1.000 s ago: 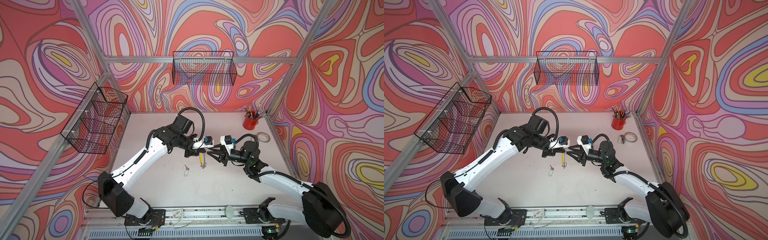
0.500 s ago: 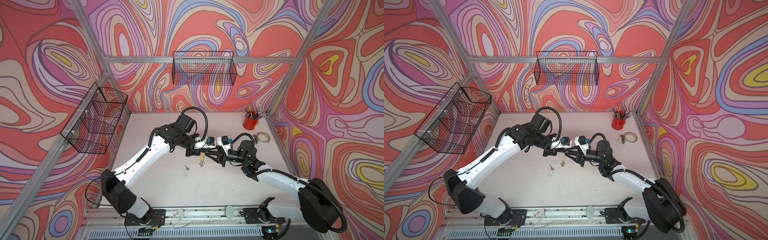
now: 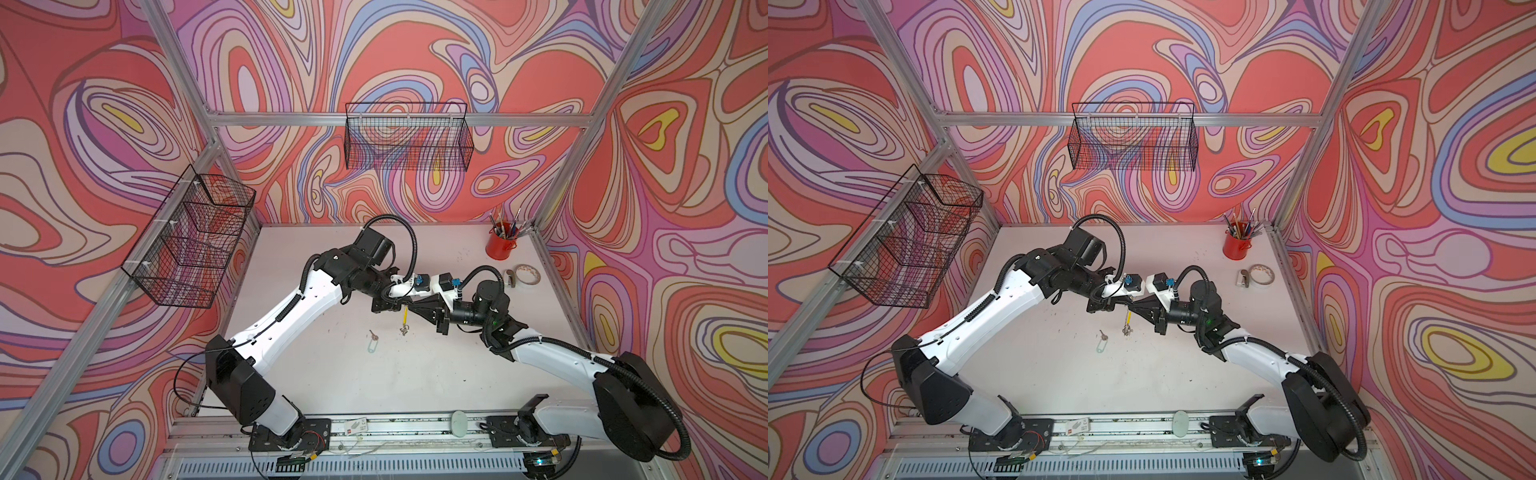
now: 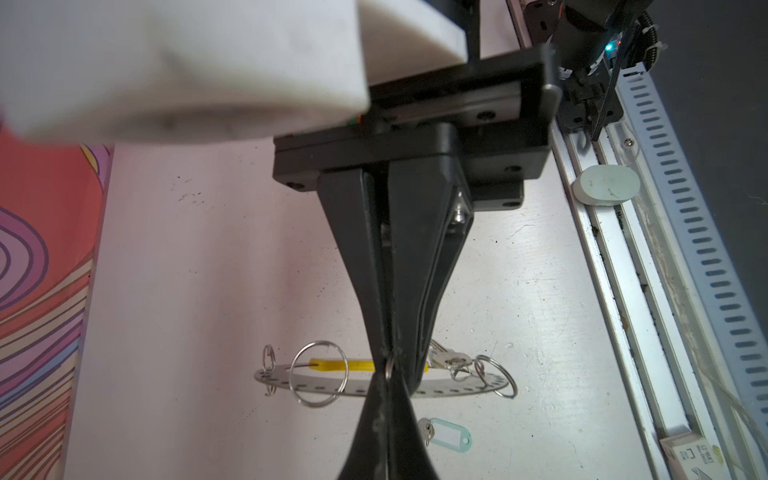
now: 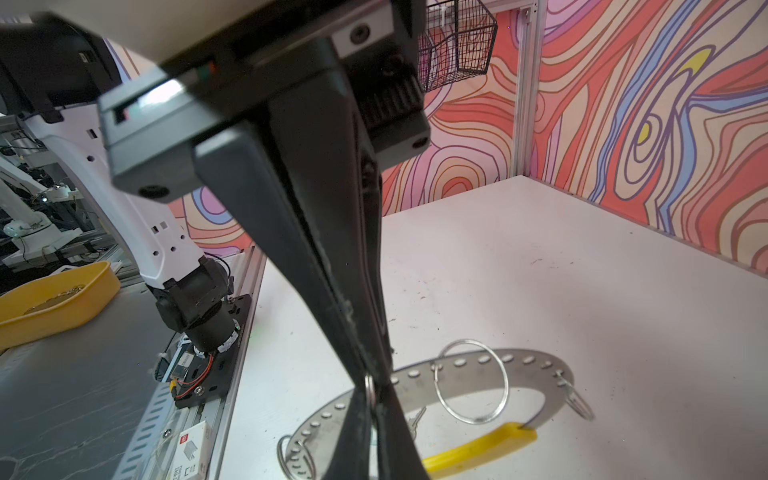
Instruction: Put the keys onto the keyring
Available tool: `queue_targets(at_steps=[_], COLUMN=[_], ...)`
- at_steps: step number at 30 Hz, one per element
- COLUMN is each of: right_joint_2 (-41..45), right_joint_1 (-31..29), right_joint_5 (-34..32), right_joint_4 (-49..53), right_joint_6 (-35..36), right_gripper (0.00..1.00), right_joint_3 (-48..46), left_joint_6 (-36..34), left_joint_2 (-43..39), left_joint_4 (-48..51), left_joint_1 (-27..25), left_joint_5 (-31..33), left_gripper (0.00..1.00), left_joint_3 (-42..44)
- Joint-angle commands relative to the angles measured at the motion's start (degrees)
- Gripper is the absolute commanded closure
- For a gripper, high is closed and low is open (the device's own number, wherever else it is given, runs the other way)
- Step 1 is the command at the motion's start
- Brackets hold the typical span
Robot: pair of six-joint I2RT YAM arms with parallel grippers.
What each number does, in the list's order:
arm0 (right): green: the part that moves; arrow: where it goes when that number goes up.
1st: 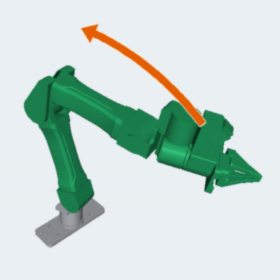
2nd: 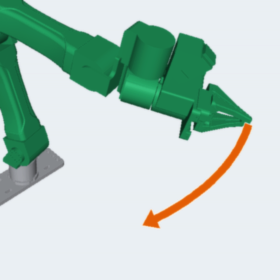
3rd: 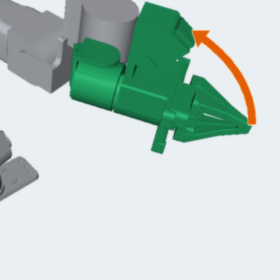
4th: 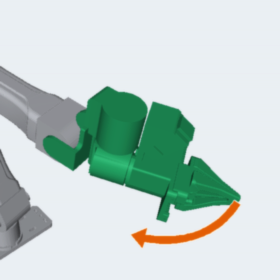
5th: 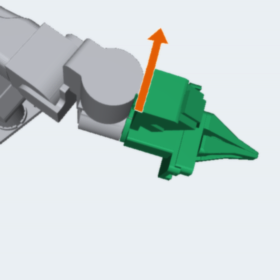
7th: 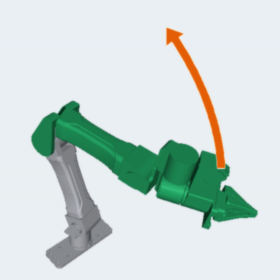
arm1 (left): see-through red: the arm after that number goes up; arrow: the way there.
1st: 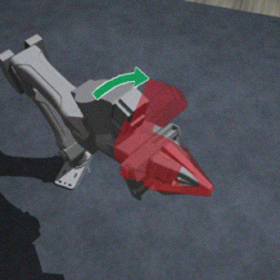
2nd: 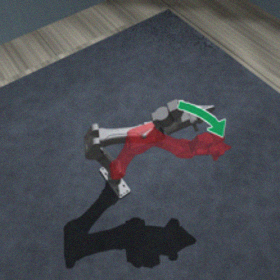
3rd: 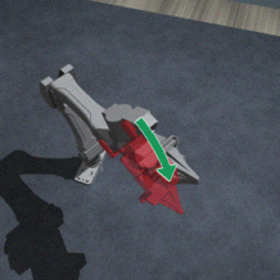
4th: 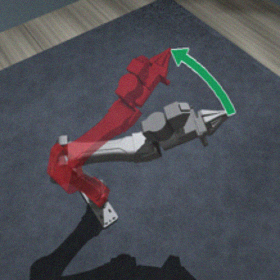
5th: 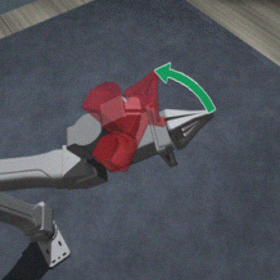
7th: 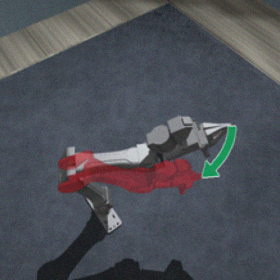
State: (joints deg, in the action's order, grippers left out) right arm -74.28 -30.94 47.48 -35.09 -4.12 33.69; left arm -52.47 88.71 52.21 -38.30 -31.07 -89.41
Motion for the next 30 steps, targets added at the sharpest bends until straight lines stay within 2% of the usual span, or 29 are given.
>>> queue_targets(at_steps=[1, 7, 12, 17, 19, 21, 25, 30], right_joint_2=[-0.95, -0.64, -0.26, 0.11, 0.07, -0.04, -0.01, 0.02], right_joint_1=[-0.27, -0.27, -0.33, -0.27, -0.28, -0.26, -0.26, -0.29], right_joint_5=[0.34, 1.11, 1.72, 2.05, 2.45, 2.89, 4.08, 4.98], right_joint_4=[0.05, -3.96, -6.5, -9.43, -10.16, -10.94, -12.27, -12.8], right_joint_6=[-0.76, -2.4, -3.34, -4.81, -5.23, -5.85, -6.56, -6.87], right_gripper=[1.0, 1.0, 1.0, 1.0, 1.0, 1.0, 1.0, 1.0], right_joint_3=[1.46, 0.02, -0.74, -1.8, -1.88, -1.88, -1.88, -2.06], left_joint_6=[-0.86, 3.35, 11.89, 28.54, 33.71, 36.05, 36.5, 46.03], left_joint_2=[0.25, -2.03, -6.17, -14.7, -17.75, -19.91, -21.04, -18.87], left_joint_4=[1.77, -1.29, -9.29, -32.2, -42.35, -48.92, -57.09, -73.6], left_joint_1=[-0.46, 0.06, 3.41, 10.17, 12.54, 13.76, 13.78, 13.55], left_joint_5=[-2.2, -4.58, -11.74, -22.67, -25.47, -26.03, -26.71, -26.98], left_gripper=[1.0, 1.0, 0.78, 0.55, 0.5, 0.46, 0.42, 0.52], left_joint_3=[-1.58, -0.19, 4.28, 18.57, 25.7, 31.39, 38.64, 44.1])
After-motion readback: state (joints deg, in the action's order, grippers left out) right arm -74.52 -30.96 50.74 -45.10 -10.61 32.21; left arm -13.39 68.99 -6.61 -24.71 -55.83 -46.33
